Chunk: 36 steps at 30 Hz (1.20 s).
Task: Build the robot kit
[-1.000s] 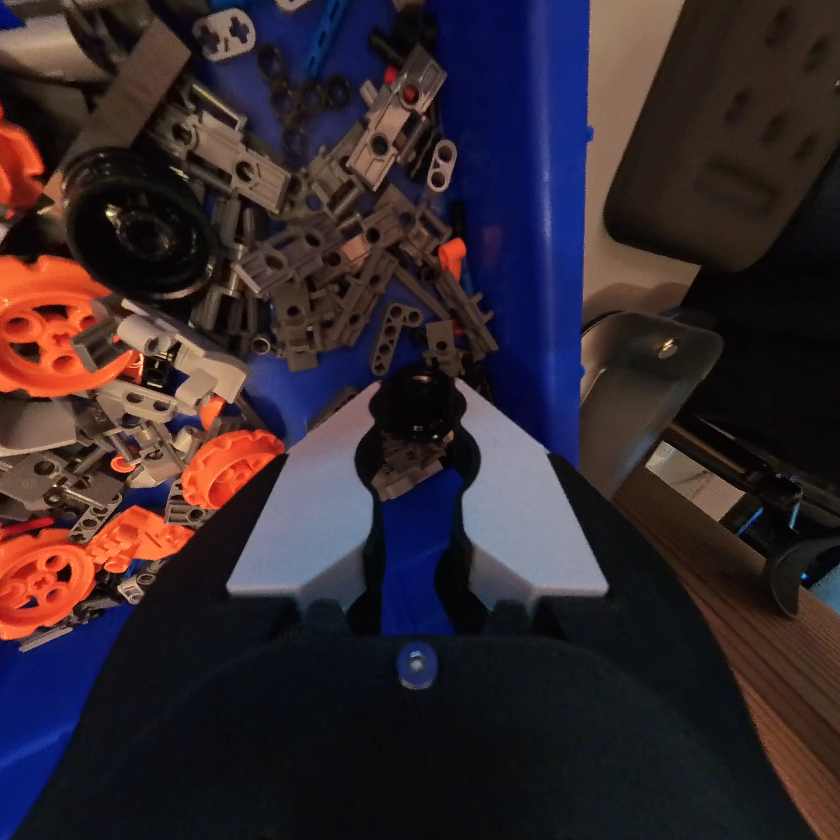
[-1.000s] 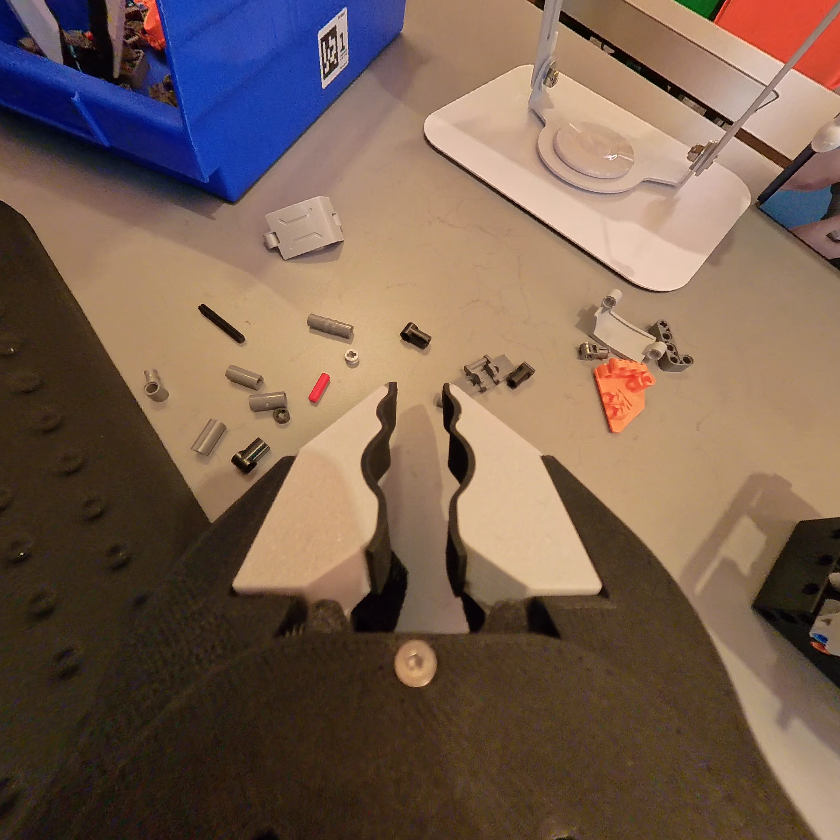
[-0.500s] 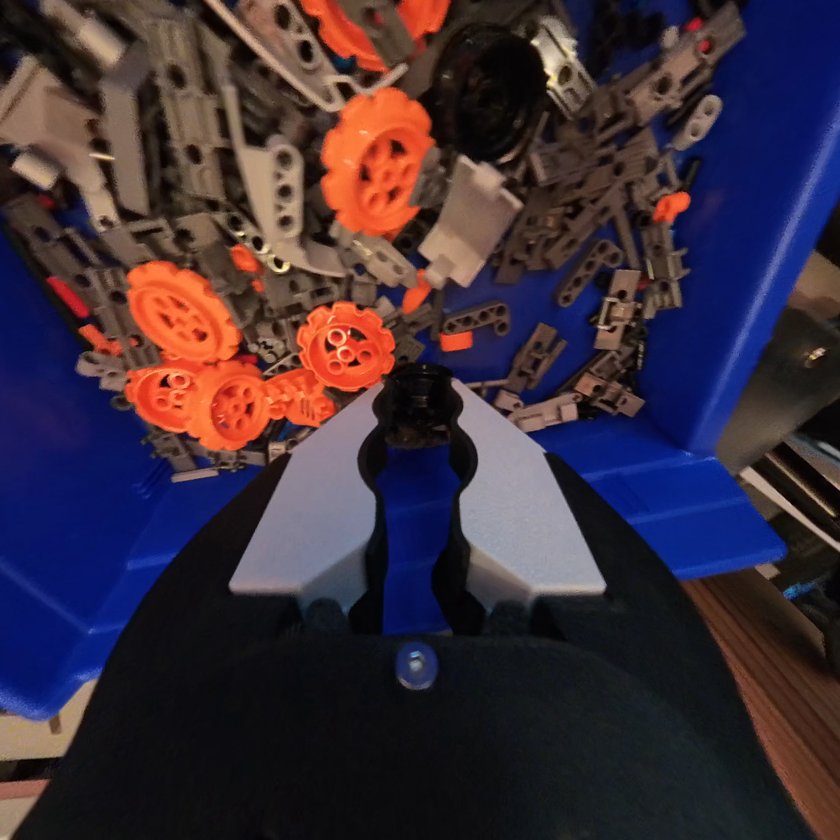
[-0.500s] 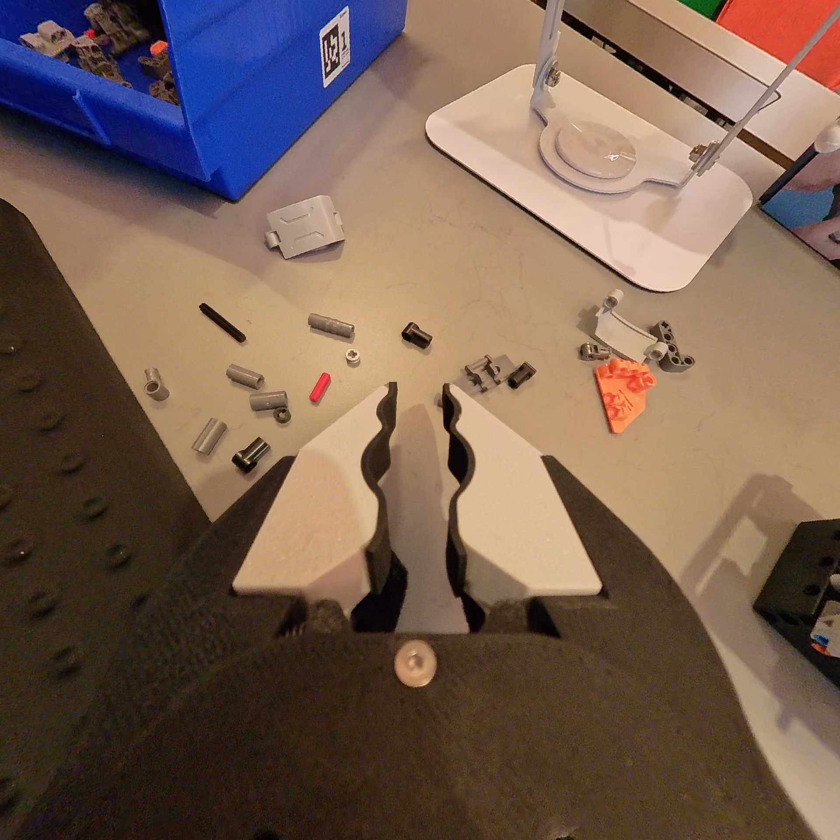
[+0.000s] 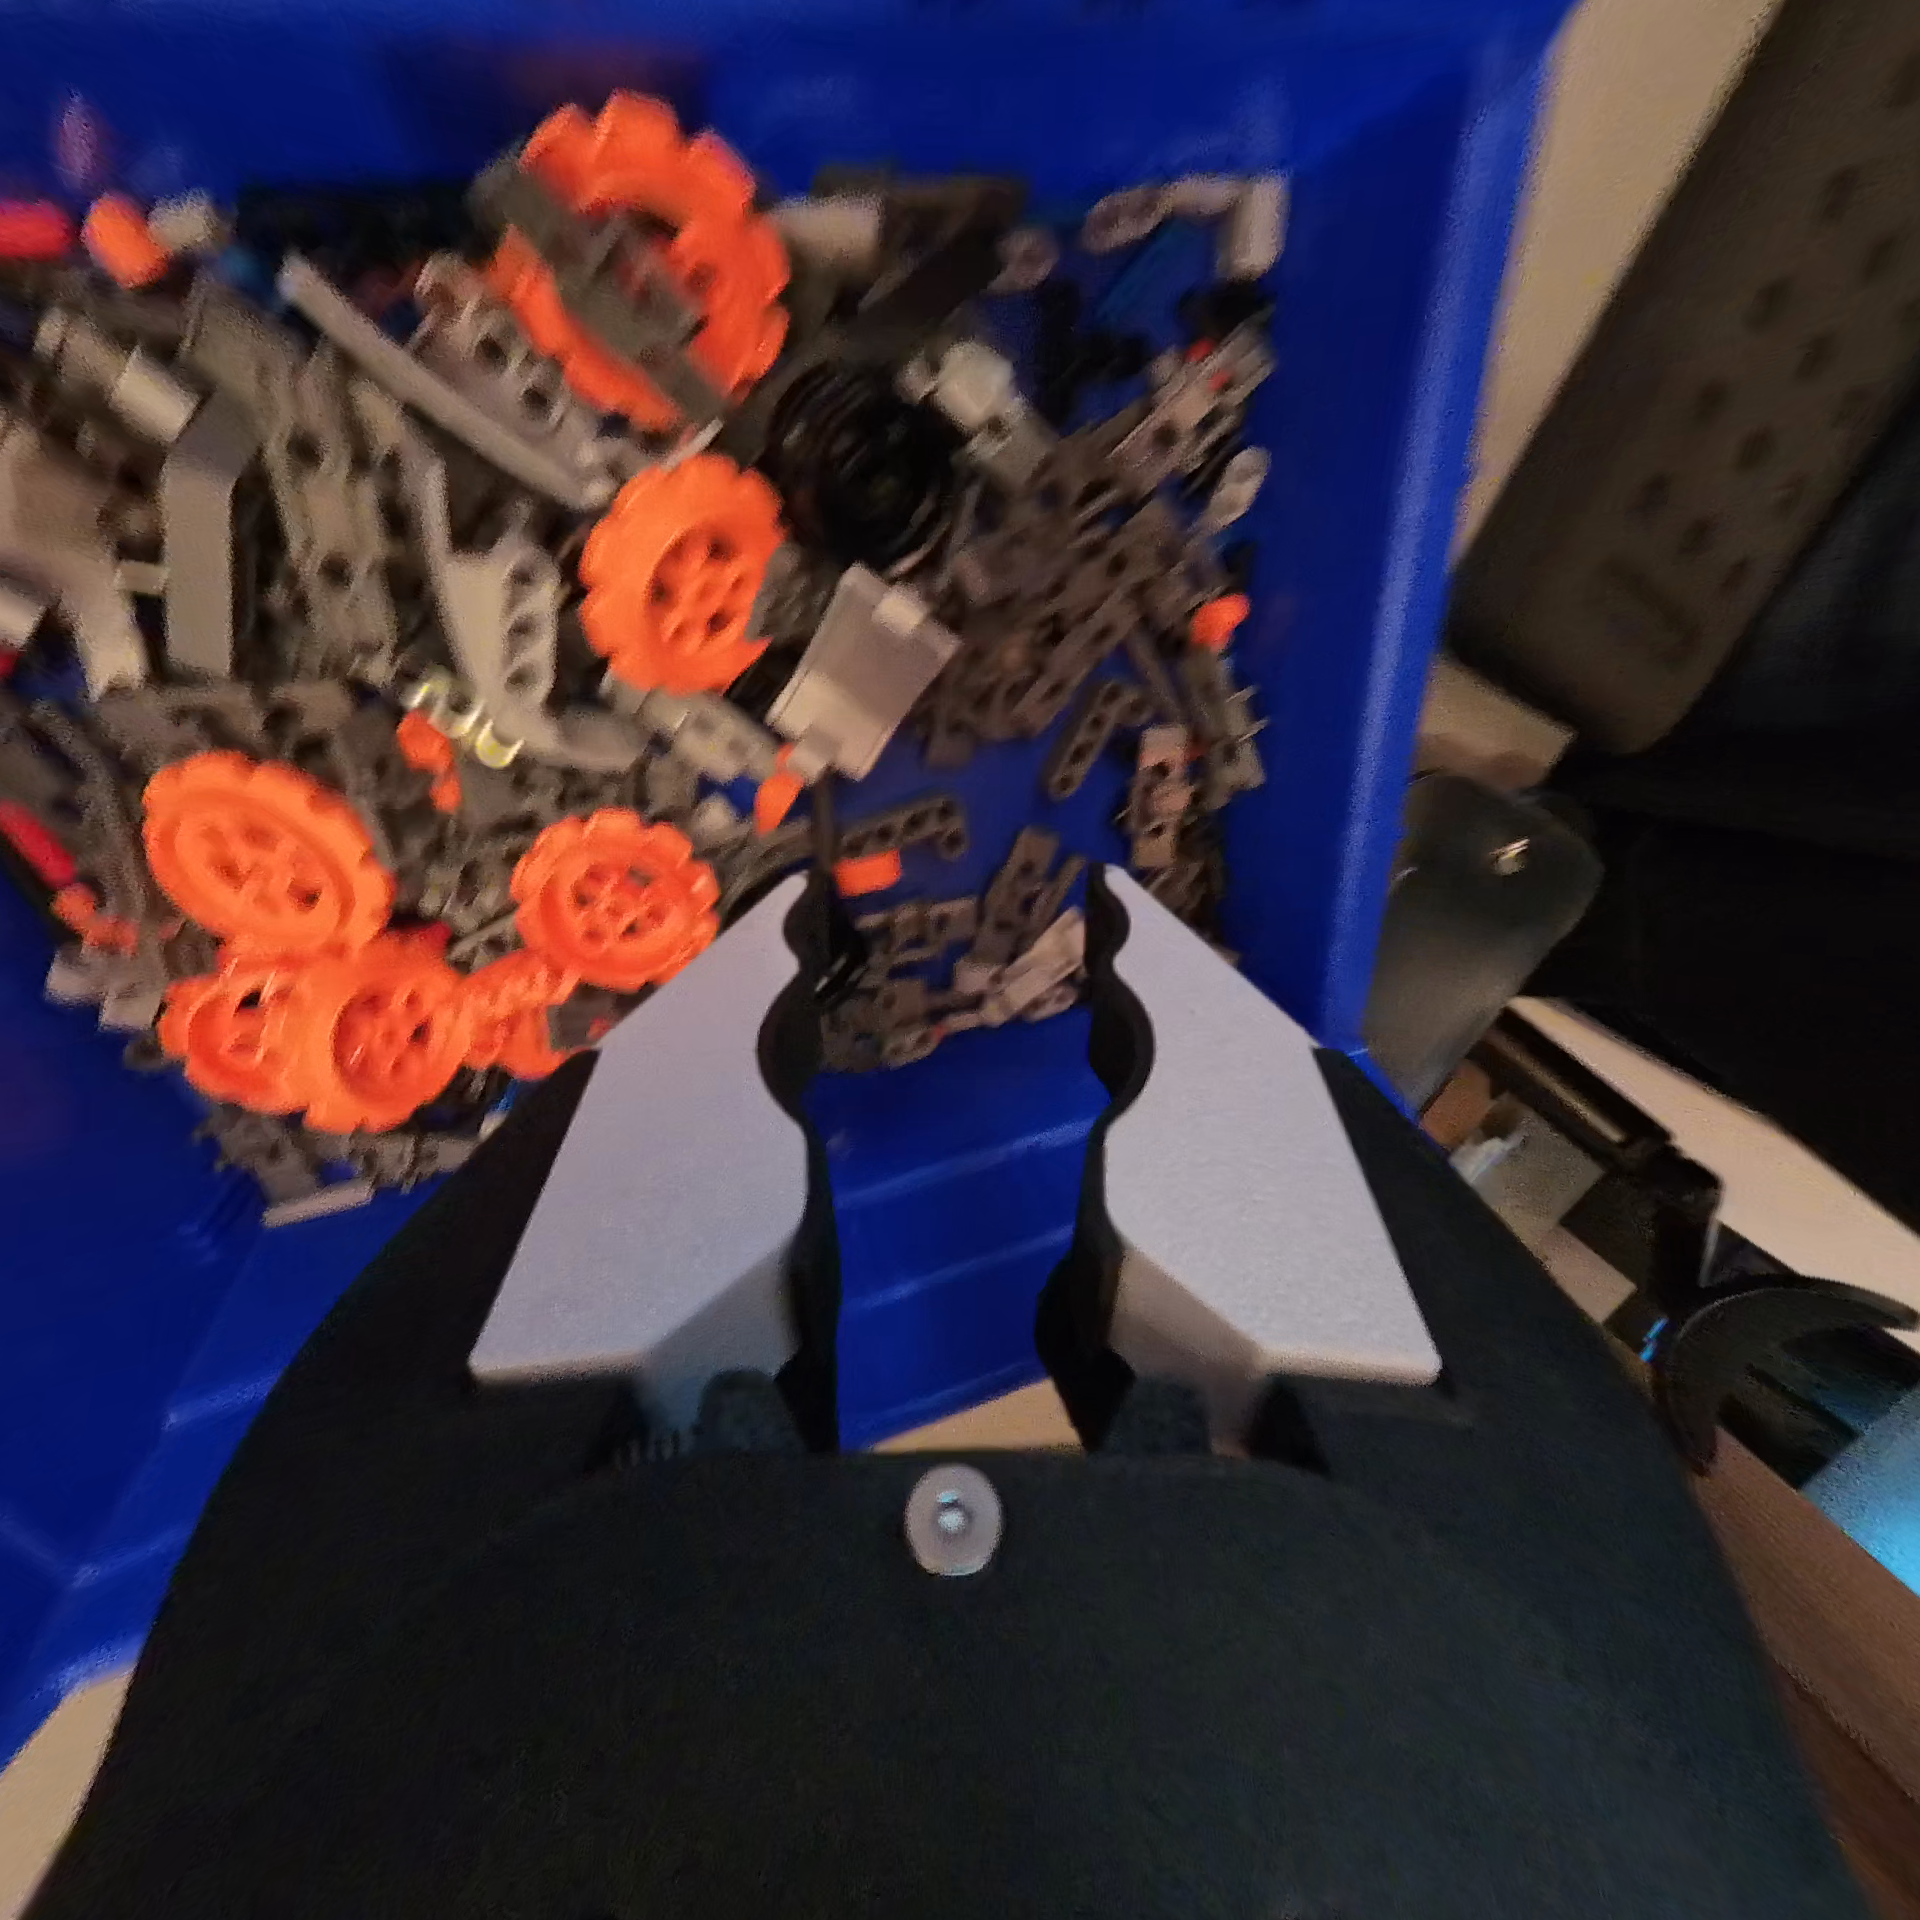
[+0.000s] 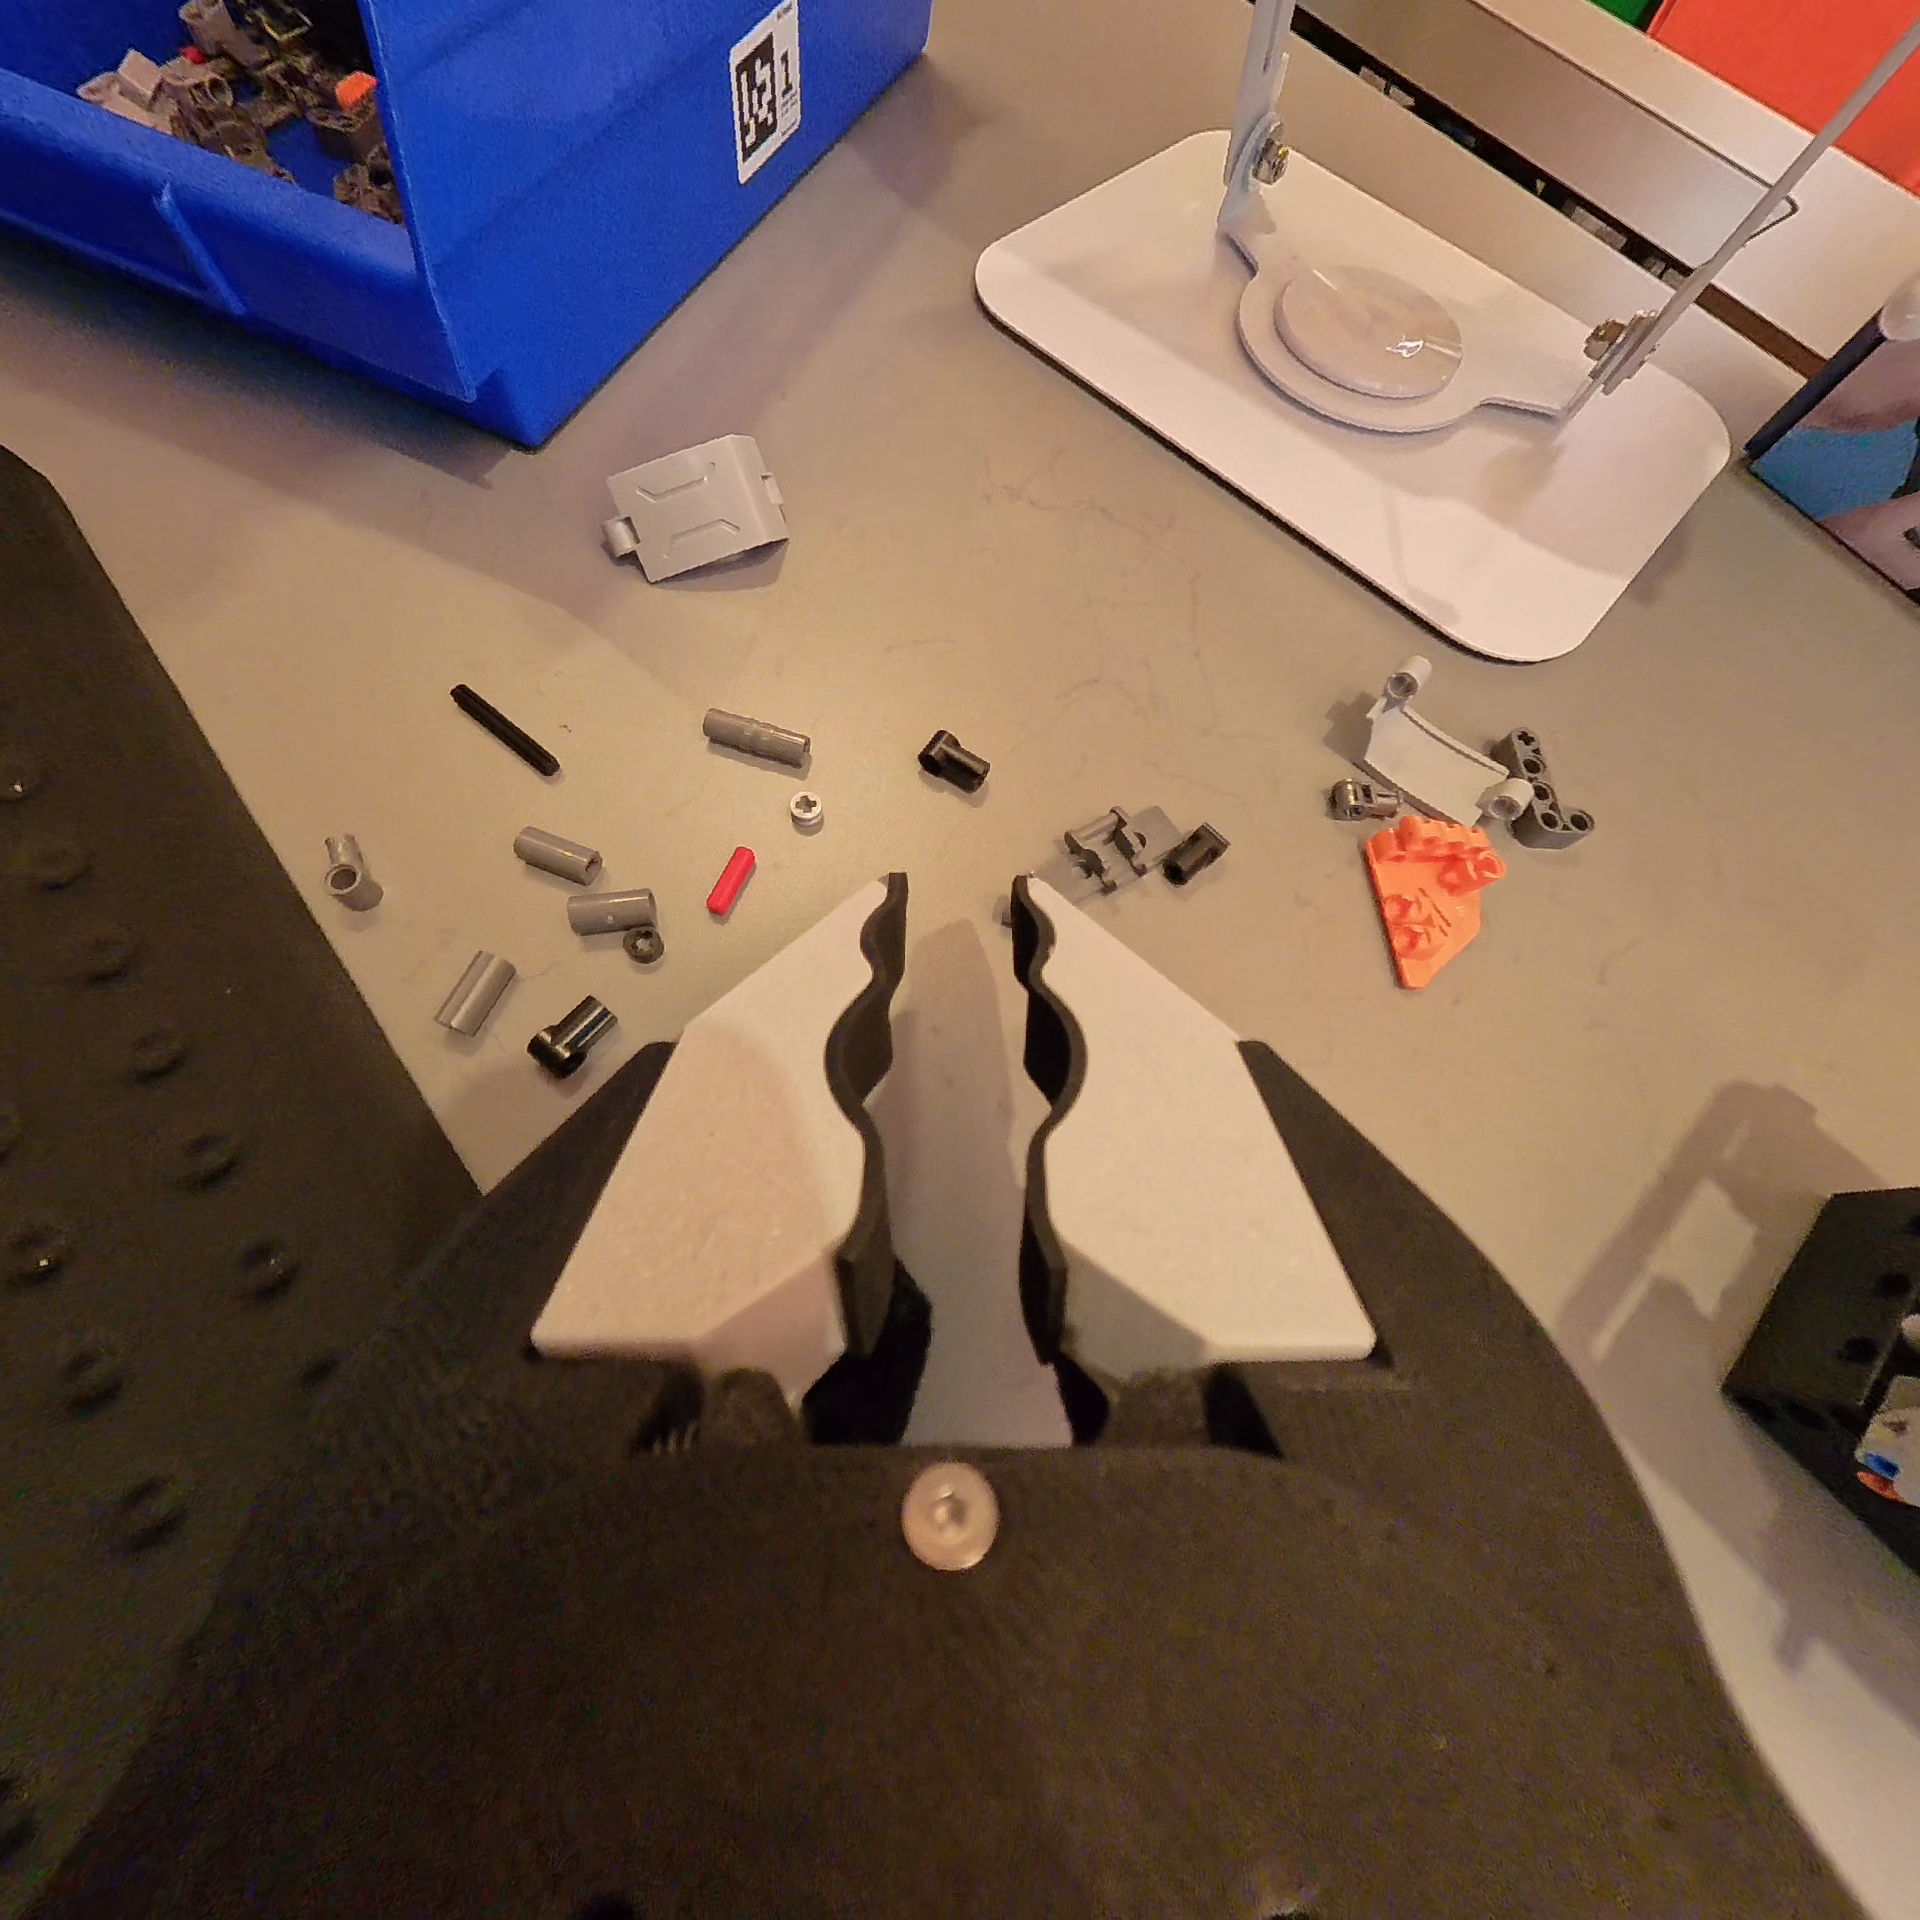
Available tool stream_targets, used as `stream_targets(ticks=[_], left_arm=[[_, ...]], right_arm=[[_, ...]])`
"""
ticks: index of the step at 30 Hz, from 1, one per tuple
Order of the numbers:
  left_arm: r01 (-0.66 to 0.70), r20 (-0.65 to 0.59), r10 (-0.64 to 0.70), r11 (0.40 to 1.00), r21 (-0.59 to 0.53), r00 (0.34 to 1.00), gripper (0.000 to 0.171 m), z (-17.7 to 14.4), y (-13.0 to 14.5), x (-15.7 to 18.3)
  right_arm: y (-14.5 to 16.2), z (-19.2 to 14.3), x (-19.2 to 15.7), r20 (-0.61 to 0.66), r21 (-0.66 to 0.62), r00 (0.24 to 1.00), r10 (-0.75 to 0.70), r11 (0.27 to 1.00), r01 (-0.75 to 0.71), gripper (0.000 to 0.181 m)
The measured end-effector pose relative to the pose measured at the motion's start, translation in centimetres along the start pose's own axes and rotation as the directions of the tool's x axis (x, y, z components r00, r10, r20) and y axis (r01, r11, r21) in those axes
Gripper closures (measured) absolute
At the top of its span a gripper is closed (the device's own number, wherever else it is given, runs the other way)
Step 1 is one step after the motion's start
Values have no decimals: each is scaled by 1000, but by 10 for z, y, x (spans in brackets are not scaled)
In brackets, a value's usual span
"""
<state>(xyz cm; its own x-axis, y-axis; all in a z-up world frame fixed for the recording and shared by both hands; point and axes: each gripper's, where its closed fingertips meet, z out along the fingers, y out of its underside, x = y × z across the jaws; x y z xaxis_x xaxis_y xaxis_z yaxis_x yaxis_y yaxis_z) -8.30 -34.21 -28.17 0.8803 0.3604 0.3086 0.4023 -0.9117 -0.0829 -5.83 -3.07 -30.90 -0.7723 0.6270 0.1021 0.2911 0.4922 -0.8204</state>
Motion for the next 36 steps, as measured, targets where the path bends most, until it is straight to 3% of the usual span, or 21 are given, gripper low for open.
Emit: stream_targets(ticks=[4, 7, 12, 16, 22, 28, 31, 33, 36], left_arm=[[-125, -42, 131, 986, 110, 991, 128, 10, -39, 40], [-229, 12, 229, 967, 116, 973, 130, 27, -54, 54], [-200, -10, 203, 973, 118, 979, 136, 50, -60, 56], [-154, 3, 155, 983, 99, 988, 132, 56, -53, 44], [-56, 32, 55, 997, 57, 998, 142, 55, -34, 24], [3, 52, 1, 997, -81, 999, 144, 45, -1, 7], [-13, 6, 13, 1000, 14, 1000, 144, 38, -18, 18], [-98, -31, 102, 990, 99, 994, 144, 35, -38, 36], [-162, -15, 165, 978, 132, 986, 143, 46, -58, 48]], right_arm=[[0, 0, 0, 0, -3, 1000, -1, 1000, 1, 164], [0, 1, 0, 0, -4, 1000, -2, 1000, 2, 164], [0, 0, 0, -2, -2, 1000, -1, 1000, 1, 164], [0, 0, 0, -1, -2, 1000, -2, 1000, 2, 164], [0, 0, 0, 1, -4, 1000, -3, 1000, 3, 164], [0, 0, 0, 1, -3, 1000, -2, 1000, 2, 164], [0, 0, 0, 0, -3, 1000, 0, 1000, 0, 164], [1, 0, 0, 0, -5, 1000, -1, 1000, 1, 164], [1, 1, 0, 0, -7, 1000, -1, 1000, 1, 164]])
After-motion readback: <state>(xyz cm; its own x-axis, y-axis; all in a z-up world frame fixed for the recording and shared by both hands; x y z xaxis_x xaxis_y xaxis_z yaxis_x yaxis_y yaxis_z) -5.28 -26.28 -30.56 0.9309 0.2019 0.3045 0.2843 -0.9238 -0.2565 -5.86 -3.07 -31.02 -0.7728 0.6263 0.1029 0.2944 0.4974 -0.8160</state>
